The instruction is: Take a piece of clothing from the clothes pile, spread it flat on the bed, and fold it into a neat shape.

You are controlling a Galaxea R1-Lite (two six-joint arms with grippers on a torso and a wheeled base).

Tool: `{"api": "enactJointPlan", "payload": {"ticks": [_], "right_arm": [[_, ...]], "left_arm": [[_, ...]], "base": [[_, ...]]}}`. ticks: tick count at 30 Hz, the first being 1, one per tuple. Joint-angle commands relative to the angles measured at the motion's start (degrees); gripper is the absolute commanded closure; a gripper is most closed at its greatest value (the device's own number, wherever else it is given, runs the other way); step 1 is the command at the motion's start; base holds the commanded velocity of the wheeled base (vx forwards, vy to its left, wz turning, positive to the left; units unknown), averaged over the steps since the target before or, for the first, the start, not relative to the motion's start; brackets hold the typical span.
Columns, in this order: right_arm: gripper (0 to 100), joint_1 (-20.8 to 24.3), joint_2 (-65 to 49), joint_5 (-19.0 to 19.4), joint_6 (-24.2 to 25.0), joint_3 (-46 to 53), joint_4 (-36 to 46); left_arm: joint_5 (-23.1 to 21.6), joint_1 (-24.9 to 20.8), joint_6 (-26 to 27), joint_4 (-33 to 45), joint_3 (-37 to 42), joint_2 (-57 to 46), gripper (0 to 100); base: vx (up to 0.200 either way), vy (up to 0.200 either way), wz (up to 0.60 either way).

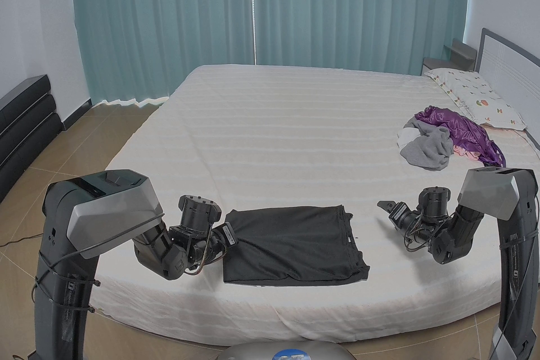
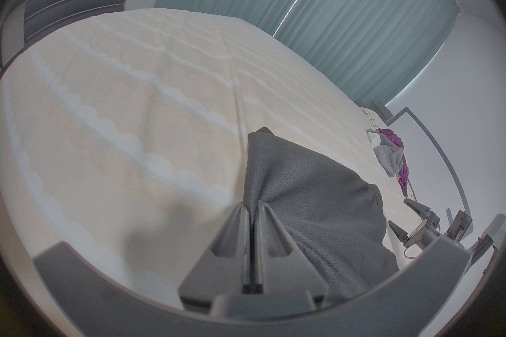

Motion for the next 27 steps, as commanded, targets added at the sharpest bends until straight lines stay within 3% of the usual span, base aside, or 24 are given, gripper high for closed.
{"api": "enactJointPlan", "payload": {"ticks": [1, 22, 23, 27], "right_arm": [[0, 0.05, 0.08, 0.02, 0.01, -0.01, 0.04], [0, 0.05, 0.08, 0.02, 0.01, -0.01, -0.05], [0, 0.05, 0.08, 0.02, 0.01, -0.01, -0.05], [0, 0.05, 0.08, 0.02, -0.08, -0.01, 0.04]], "left_arm": [[0.04, -0.09, 0.00, 0.00, 0.10, -0.01, 100], [0.04, -0.70, -0.35, -0.35, 0.54, -0.01, 100], [0.04, -0.70, -0.35, -0.26, 0.71, -0.01, 0], [0.04, -0.70, -0.44, -0.44, 0.80, -0.10, 0]], "base": [[0.000, 0.200, 0.00], [0.000, 0.000, 0.00], [0.000, 0.000, 0.00], [0.000, 0.000, 0.00]]}}
